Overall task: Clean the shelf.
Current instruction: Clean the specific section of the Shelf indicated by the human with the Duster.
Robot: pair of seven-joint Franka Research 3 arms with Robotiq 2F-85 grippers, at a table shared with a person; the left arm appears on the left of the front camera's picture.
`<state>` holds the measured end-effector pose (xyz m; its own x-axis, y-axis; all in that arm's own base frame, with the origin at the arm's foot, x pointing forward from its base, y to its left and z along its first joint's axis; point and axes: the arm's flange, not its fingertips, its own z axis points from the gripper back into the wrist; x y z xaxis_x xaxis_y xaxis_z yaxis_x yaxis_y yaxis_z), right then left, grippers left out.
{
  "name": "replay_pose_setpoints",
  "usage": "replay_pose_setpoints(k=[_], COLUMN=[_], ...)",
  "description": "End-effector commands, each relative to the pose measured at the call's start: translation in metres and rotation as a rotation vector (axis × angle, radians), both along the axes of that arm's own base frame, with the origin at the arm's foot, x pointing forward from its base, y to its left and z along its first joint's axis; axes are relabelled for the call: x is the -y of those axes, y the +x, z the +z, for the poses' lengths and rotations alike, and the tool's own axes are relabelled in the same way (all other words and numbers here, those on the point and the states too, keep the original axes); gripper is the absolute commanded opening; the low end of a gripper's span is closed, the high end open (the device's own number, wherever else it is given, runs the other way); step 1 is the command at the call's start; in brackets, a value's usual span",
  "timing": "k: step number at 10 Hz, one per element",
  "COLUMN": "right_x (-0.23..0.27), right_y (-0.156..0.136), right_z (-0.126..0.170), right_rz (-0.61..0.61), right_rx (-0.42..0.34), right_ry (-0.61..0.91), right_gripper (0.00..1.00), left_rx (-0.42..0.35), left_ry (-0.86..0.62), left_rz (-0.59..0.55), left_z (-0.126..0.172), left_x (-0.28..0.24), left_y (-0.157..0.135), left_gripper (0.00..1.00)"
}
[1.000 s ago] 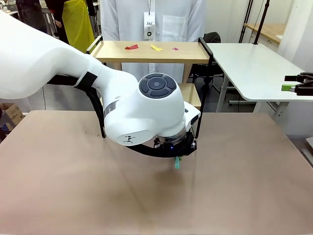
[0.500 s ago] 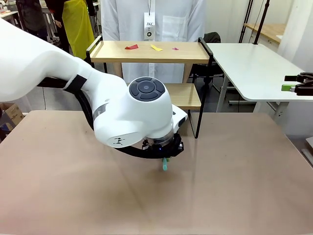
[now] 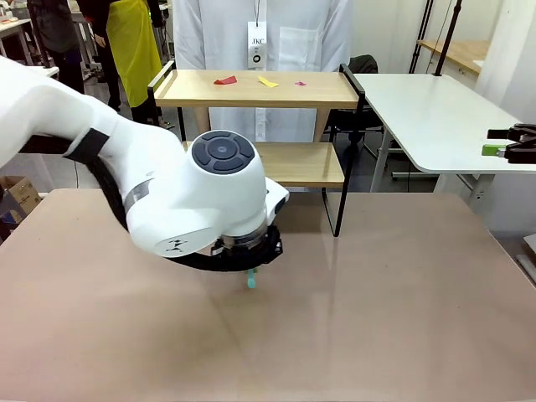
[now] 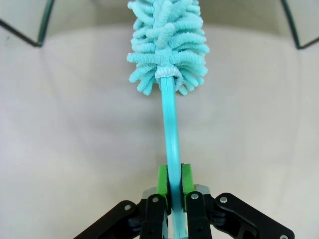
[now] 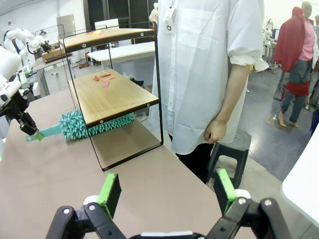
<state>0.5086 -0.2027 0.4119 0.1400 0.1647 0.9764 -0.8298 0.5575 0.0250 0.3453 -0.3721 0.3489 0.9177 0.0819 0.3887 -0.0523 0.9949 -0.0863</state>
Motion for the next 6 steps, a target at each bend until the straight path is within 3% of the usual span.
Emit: replay_pose_setpoints(k=[1, 6], right_x=[-0.001, -0.001], right_y=[0.001, 0.001], right_z=[0.003, 0.003], right_rz=[-0.007, -0.007], right_rx=[0.006, 0.006], right_ry=[-0.002, -0.002], right_gripper=[1.0, 1.0], left_rx=[0.01, 0.015], left_ry=[0.035, 0.149], left_rz=[0.042, 0.169], left_z=[0.015, 0.023], left_x=[-0.034, -0.087], left_y=[-0.009, -0.021], left_gripper=[0.13, 0.13])
